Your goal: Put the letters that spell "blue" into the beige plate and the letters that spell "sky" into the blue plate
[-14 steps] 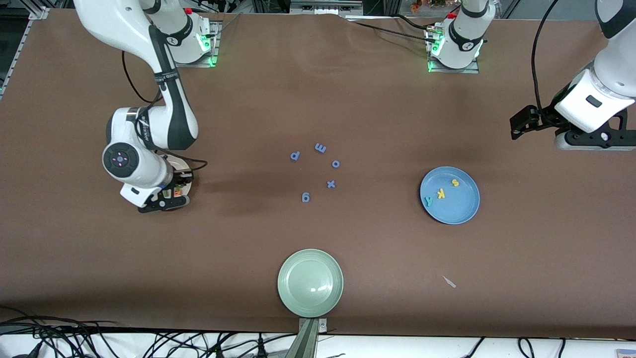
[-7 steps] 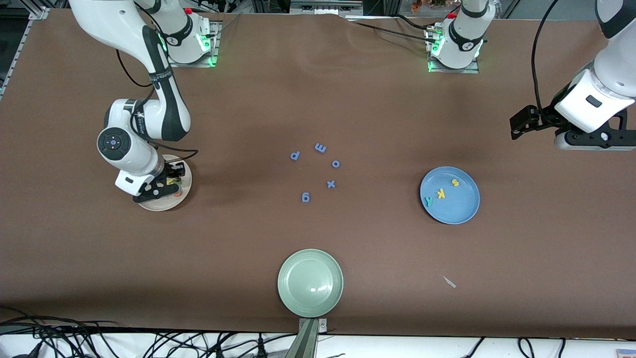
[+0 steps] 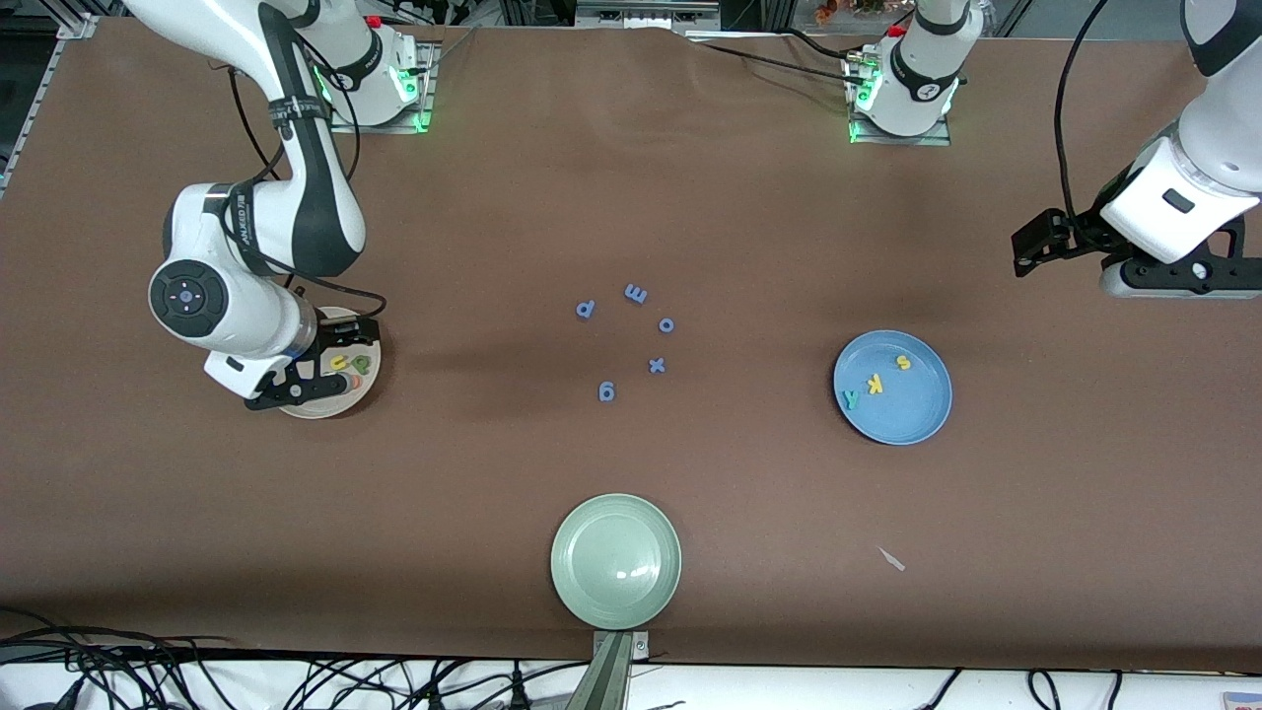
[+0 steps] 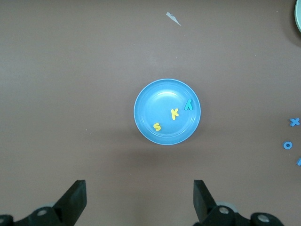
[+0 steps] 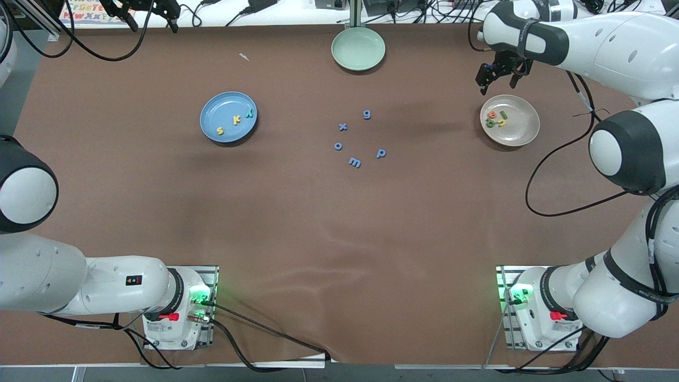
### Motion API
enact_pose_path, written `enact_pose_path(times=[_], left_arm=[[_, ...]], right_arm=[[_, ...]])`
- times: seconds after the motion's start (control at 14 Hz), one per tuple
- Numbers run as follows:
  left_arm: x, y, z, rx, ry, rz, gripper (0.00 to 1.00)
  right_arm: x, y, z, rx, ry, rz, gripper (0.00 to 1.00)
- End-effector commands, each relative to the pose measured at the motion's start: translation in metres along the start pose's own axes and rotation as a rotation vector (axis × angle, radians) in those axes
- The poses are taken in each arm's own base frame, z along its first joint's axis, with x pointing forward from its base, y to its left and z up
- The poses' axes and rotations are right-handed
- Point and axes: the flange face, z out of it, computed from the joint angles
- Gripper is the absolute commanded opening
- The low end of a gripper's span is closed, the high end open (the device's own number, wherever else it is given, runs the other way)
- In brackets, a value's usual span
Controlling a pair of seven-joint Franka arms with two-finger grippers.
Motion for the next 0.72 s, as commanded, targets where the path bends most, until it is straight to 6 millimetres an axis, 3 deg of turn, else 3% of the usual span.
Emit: enact_pose_path(times=[0.0,0.21,0.29,0.5,0.64], left_arm=[[-0.003,0.0,-0.007,-0.024,0.005,0.014,1.0],[-0.003,0.0,-0.007,-0.024,0.005,0.014,1.0],[-0.003,0.0,-0.007,-0.024,0.005,0.014,1.0],[-0.003,0.0,-0.007,-0.024,0.005,0.014,1.0],[-0.003,0.001,-0.007,-0.024,0.005,0.015,1.0]], right_arm=[[-0.004,-0.012,-0.029,0.022,-0.045,0.026,1.0],[-0.004,-0.046,-0.06,-0.043,-0.042,-0.024,1.0],[-0.008,-0.049,-0.069,-0.071,-0.03,-0.033,1.0],[-0.027,-0.043,-0.102,-0.067,0.021,-0.082,1.0],[-0.049,-0.018,-0.124,-0.05,0.063,-0.061,1.0]])
